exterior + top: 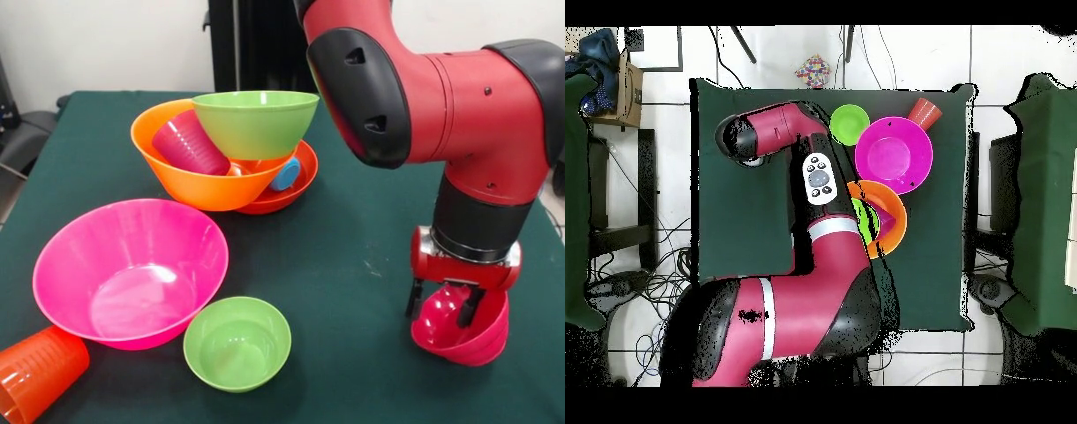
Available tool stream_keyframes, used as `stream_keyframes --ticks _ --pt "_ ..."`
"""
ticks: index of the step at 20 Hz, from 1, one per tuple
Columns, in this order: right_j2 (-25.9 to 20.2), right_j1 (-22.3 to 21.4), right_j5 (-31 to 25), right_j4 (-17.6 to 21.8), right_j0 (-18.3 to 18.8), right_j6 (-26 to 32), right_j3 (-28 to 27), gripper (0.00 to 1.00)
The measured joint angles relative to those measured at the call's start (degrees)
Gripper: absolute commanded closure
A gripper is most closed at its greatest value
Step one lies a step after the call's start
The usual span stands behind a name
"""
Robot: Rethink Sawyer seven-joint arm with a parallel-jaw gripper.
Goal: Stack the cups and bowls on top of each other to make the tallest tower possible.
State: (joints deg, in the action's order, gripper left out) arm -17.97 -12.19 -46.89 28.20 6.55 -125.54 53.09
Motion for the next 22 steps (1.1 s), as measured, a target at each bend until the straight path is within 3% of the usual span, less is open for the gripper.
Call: stream_keyframes --ticks 22 --pt "0.02 -5.53 -3.64 -4.89 0.37 0.00 0.28 0.00"
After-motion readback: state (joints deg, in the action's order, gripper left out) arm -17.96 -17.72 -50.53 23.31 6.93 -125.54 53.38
